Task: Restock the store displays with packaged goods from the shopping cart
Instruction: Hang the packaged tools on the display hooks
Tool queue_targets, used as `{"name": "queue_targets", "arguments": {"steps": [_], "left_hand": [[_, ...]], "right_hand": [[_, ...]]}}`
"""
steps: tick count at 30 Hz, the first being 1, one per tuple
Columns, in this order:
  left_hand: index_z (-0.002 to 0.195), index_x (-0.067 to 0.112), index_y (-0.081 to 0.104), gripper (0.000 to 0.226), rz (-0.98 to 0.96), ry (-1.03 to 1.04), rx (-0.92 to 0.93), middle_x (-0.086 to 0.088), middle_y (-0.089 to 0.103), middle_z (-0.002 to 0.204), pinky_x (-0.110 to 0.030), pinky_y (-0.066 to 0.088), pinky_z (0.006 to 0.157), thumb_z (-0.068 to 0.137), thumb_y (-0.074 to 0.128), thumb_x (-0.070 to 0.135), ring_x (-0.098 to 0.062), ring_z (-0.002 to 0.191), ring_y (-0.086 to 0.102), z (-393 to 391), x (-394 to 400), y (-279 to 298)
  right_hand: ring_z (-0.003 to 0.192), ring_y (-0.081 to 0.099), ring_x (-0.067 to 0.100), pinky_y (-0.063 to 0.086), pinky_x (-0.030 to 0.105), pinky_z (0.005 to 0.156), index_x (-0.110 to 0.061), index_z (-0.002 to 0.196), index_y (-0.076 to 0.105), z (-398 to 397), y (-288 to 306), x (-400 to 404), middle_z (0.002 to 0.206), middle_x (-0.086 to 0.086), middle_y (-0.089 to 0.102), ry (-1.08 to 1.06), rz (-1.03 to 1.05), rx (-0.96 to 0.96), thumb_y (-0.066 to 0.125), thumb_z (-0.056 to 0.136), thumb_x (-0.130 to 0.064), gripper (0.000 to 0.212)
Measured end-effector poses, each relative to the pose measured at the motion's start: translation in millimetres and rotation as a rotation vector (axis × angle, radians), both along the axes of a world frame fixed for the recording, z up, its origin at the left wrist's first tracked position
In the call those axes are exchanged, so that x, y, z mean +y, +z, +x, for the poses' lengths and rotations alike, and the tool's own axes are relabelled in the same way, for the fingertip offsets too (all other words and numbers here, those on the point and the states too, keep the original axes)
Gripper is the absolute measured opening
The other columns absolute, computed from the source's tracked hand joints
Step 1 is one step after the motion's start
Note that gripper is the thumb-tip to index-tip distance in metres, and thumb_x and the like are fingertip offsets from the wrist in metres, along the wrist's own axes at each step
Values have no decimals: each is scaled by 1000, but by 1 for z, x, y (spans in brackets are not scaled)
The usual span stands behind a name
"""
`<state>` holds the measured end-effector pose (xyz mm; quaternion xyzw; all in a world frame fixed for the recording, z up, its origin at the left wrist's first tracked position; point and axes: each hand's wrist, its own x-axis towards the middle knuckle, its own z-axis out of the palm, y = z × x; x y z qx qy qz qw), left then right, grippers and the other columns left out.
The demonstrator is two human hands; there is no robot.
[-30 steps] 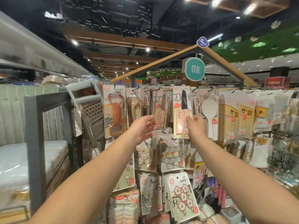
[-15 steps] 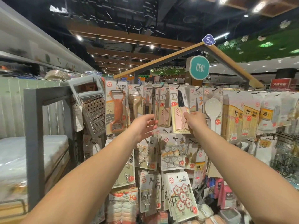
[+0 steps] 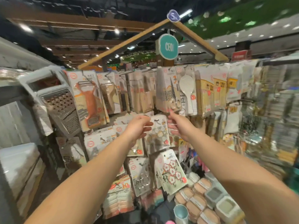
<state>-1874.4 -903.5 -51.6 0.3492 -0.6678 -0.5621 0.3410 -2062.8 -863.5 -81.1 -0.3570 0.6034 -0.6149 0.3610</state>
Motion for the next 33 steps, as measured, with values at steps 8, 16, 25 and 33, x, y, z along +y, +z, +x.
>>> {"name": "queue_targets", "arguments": {"steps": [8, 16, 25, 33], "left_hand": [[83, 20, 52, 19, 144, -332, -181, 0, 61, 78, -20, 35, 52, 101, 48, 14, 0, 52, 57, -80, 81, -131], [69, 19, 54, 21, 61, -978, -434, 0, 55, 67, -22, 32, 50, 89, 60, 22, -13, 61, 49, -139, 299, -257], [107, 13, 63, 12, 130, -1304, -796, -1, 67, 98, -11, 45, 58, 98, 54, 12, -9, 83, 63, -90, 434, -383], [86, 17, 60, 12, 138, -1231, -981, 1, 62, 77, -25, 43, 63, 97, 57, 11, -13, 71, 55, -57, 415, -424]], "right_hand": [[49, 44, 4, 23, 17, 46, -24, 84, 51, -28, -139, 171, 62, -8, 48, -215, 196, -131, 50, 100, -28, 17], [40, 45, 5, 30, 19, 47, -18, 72, 52, 5, -263, 456, 55, -3, 49, -852, 398, -299, 51, 99, -18, 27], [57, 49, 14, 34, 25, 57, -16, 82, 58, 110, -366, 586, 75, 4, 59, -1025, 722, -626, 59, 96, -28, 19], [96, 65, 26, 55, 37, 85, -7, 109, 65, 139, -457, 557, 108, 11, 68, -1058, 814, -706, 75, 81, -33, 40]]}}
